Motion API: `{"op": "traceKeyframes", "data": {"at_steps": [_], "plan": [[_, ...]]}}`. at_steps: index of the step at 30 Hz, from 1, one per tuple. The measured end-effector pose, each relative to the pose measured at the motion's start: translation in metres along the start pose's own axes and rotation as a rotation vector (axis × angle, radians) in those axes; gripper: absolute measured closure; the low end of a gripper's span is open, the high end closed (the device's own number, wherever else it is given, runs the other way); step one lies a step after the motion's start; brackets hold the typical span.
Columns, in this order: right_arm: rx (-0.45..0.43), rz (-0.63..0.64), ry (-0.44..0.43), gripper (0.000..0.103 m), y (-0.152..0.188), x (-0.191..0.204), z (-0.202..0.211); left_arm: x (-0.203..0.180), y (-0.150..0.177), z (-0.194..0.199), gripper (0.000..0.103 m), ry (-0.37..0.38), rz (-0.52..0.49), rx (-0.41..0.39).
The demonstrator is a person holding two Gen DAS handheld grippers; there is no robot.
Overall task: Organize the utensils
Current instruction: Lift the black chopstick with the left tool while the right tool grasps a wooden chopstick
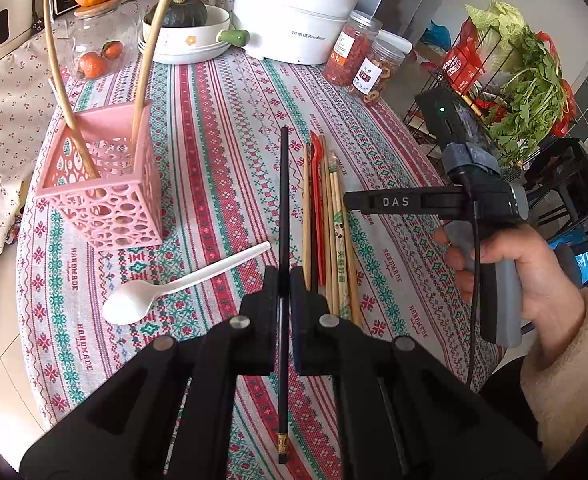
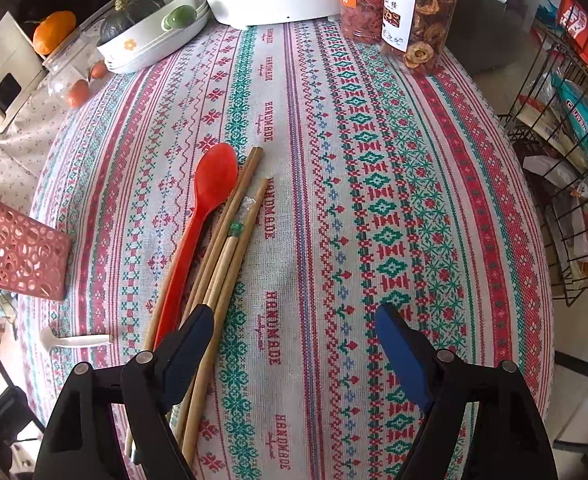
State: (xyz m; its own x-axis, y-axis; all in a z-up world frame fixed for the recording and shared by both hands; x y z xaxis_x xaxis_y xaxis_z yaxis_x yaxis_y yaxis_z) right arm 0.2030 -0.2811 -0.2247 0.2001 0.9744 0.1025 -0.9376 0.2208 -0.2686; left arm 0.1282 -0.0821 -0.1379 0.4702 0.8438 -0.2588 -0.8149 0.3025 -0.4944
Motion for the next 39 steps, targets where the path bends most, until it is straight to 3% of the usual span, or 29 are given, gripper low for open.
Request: {"op": "traceKeyframes", "data": {"at_steps": [7, 9, 12, 15, 20, 23, 29, 36, 39], "plan": [[-0.037, 0.040, 0.068, 0.025, -0.002, 0.016, -0.006, 0.004, 0.001, 0.013, 0.097, 0.021, 0.001, -0.008], [-0.044, 0.071, 0.112, 0.027, -0.001, 0.018, -0.007, 0.006, 0.002, 0.014, 0.097, 0.020, 0.006, -0.010], [-0.050, 0.061, 0.106, 0.033, -0.002, 0.022, -0.007, 0.009, 0.003, 0.016, 0.096, 0.016, 0.015, -0.014], [-0.057, 0.074, 0.096, 0.048, -0.002, 0.026, -0.005, 0.014, 0.004, 0.018, 0.096, 0.010, 0.026, -0.017], [-0.046, 0.097, 0.057, 0.084, 0.002, 0.029, -0.002, 0.020, 0.006, 0.020, 0.096, -0.002, 0.046, -0.027], [-0.038, 0.058, -0.006, 0.092, 0.004, 0.021, -0.001, 0.023, 0.007, 0.023, 0.096, -0.011, 0.050, -0.039], [-0.084, 0.005, -0.132, 0.096, 0.014, 0.006, 0.019, 0.025, 0.010, 0.035, 0.096, -0.021, 0.044, -0.076], [-0.284, 0.040, -0.204, 0.097, 0.029, 0.005, 0.085, 0.021, 0.008, 0.064, 0.097, -0.026, 0.012, -0.171], [-0.378, 0.082, -0.194, 0.097, 0.038, 0.013, 0.116, 0.020, 0.006, 0.082, 0.097, -0.027, 0.004, -0.232]]}}
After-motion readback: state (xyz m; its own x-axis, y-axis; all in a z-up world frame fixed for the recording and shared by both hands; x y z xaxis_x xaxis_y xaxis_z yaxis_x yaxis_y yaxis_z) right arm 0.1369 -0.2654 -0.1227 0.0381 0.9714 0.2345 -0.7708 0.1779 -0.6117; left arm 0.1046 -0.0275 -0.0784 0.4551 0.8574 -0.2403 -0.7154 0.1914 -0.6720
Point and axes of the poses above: each gripper's, at about its wrist camera, not at the fingertips, and z roughly against the way its jaws point, x to its left, y to its underside, the point moved 5 cm from there along -z, roughly the way its jaws point, and after that the axes turned 2 degrees about -z, right-handed, at the moved point
